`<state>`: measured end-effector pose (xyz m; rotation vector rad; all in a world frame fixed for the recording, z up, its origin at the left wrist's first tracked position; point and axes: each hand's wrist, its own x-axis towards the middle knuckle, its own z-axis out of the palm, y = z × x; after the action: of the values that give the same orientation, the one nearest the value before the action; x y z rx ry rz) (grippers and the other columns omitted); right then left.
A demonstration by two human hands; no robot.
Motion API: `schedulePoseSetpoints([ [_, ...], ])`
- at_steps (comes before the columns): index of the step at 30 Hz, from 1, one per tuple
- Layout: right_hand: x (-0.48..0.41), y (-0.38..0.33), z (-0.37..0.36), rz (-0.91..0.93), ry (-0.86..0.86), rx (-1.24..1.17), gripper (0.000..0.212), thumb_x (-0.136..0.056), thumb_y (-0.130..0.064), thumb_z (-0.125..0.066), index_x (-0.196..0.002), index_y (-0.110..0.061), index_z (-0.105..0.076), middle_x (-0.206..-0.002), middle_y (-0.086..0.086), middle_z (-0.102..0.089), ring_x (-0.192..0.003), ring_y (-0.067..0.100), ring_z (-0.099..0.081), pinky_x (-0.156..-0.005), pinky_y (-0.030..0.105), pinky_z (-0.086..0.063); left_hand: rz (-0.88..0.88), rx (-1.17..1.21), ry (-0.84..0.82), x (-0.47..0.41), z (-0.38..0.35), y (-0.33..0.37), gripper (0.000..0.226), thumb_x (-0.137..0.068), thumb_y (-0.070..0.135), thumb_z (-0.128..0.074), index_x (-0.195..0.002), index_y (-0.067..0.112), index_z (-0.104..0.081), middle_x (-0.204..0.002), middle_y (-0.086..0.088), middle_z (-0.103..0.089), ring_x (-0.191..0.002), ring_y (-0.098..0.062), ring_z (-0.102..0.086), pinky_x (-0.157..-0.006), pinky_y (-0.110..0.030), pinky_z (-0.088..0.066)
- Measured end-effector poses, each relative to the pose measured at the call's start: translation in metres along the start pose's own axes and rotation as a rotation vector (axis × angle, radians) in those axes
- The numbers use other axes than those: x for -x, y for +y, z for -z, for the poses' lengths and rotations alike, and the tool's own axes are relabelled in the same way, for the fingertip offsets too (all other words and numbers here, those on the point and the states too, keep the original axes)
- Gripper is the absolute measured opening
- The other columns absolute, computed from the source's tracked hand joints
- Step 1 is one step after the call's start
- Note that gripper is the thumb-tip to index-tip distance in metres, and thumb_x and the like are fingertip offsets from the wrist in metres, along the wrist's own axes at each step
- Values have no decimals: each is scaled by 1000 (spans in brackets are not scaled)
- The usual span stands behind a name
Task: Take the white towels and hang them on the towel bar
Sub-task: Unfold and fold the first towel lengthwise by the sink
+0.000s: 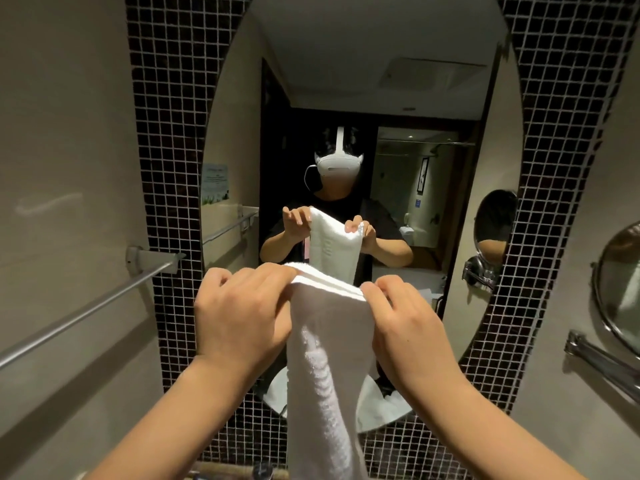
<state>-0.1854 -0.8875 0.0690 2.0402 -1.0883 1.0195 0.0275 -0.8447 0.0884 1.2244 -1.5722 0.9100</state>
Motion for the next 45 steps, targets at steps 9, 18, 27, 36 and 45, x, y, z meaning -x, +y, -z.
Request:
schedulePoseSetpoints([
  [9, 4, 9, -3, -23, -72, 83, 25, -77, 2, -67, -100, -9, -62, -89, 10, -54, -67, 27, -49, -57, 40, -47, 76, 6, -172, 2, -13, -5, 28, -74, 20, -62, -99, 29, -69, -93, 10, -72, -67, -19, -65, -53, -36, -43],
  [18, -5, 18, 17, -18, 58, -103, 18, -82, -23, -41, -80, -9, -53, -67, 5, -46, -60, 26, -41, -55, 42, -39, 89, 76, -92, -3, -5, 4, 23, -86, 32, -50, -98, 31, -70, -86, 9, -72, -50, -27, -62, -41, -27, -41],
  [27, 4, 17, 2, 6, -40, -47, 42, -106, -38, -31, -91, -14, -61, -75, 1, -54, -66, 25, -45, -59, 40, -39, -52, 16, -112, 12, -14, -9, 31, -102, 39, -49, -86, 22, -70, -77, 7, -68, -43, -18, -53, -35, -26, -35],
  [36, 3, 9, 11, 52, -136, -8, 3, -92, -13, -61, -91, -16, -60, -86, 3, -56, -70, 25, -52, -52, 37, -46, -32, 182, -124, 20, -14, -12, 37, -87, 31, -60, -123, 25, -70, -95, 12, -74, -56, -20, -66, -42, -34, -49],
  [45, 10, -4, 24, 102, -231, -103, 31, -76, -2, -67, -103, -14, -62, -95, 3, -54, -73, 21, -56, -43, 28, -47, 219, 372, -221, 21, -11, -2, 29, -80, 26, -47, -100, 30, -68, -103, 19, -62, -86, -10, -64, -66, -36, -55],
])
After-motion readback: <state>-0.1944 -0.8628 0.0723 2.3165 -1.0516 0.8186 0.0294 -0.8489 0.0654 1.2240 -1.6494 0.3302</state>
